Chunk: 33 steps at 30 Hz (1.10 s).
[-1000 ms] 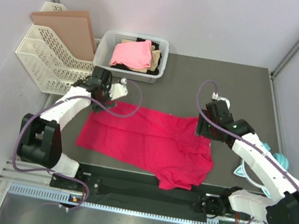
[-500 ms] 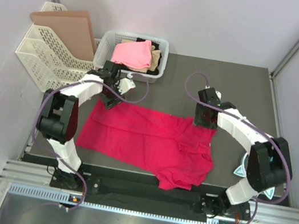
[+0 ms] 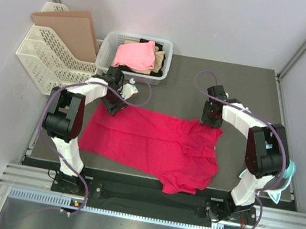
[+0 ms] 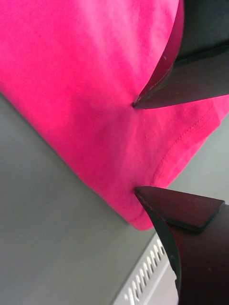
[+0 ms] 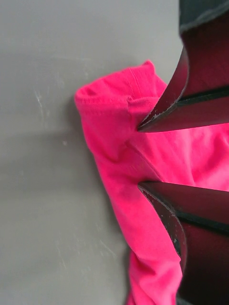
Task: Fold and stack the t-shirts
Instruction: Fold the flattened tshirt in 1/3 of the way
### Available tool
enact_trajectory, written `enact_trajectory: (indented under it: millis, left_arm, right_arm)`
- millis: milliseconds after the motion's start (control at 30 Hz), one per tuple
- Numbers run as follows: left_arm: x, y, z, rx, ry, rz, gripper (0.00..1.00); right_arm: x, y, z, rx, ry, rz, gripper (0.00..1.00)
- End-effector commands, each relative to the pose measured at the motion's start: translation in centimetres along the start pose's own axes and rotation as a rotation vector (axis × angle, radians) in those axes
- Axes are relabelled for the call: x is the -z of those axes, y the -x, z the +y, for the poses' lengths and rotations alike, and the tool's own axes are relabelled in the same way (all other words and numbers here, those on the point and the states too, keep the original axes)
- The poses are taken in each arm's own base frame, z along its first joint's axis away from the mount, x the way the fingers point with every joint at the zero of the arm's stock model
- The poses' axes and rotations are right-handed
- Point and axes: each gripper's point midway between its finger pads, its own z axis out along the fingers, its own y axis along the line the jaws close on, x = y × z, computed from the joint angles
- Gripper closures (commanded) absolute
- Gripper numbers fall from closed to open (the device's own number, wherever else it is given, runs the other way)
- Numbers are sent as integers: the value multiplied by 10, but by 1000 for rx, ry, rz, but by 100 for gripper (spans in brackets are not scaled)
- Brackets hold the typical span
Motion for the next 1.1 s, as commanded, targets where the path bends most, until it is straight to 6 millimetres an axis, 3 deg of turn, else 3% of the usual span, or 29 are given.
enact_trajectory:
  millis: [0, 233, 400, 533, 567, 600, 633, 667, 700, 767, 800, 900, 967, 1033, 1067]
  left_arm:
    - [-10, -17, 13, 11, 51, 28, 29]
    - [-26, -44, 20, 26, 71, 81, 31]
    - [-28, -51, 27, 42, 76, 93, 32]
    - [-30, -44, 30, 74, 73, 86, 32]
    - [-26, -32, 39, 91, 85, 58, 32]
    - [-24, -26, 39, 126, 77, 49, 32]
    - [-25, -22, 33, 139, 42, 46, 32]
    - [-20, -11, 40, 149, 52, 27, 32]
    - [-19, -7, 40, 166, 53, 24, 32]
    - [-16, 6, 36, 161, 33, -7, 32]
    - [-16, 8, 34, 162, 31, -8, 32]
    - [-20, 7, 33, 161, 24, 0, 32]
    - [-26, -4, 29, 162, 23, 32, 33]
    - [-26, -7, 26, 150, 24, 32, 33]
    - [-29, -17, 18, 149, 11, 47, 33]
  right_arm:
    - [-8, 4, -2, -30, 11, 4, 55]
    - [-20, -12, -20, -38, -60, 91, 56]
    - [-20, -8, -34, -70, -71, 84, 56]
    - [-25, 8, -33, -92, -49, 81, 56]
    - [-32, 9, -33, -95, -50, 96, 57]
    - [-32, 22, -32, -109, -41, 77, 57]
    - [-34, 26, -32, -115, -40, 80, 57]
    - [-43, 25, -32, -121, -44, 105, 58]
    - [-44, 39, -34, -141, -40, 86, 59]
    - [-54, 40, -40, -164, -63, 118, 64]
    - [-54, 52, -43, -184, -60, 103, 64]
    - [-60, 59, -43, -194, -62, 121, 64]
    - [-58, 58, -40, -186, -47, 126, 64]
    - [-55, 45, -39, -173, -38, 137, 64]
    - [-44, 47, -39, -169, -29, 109, 63]
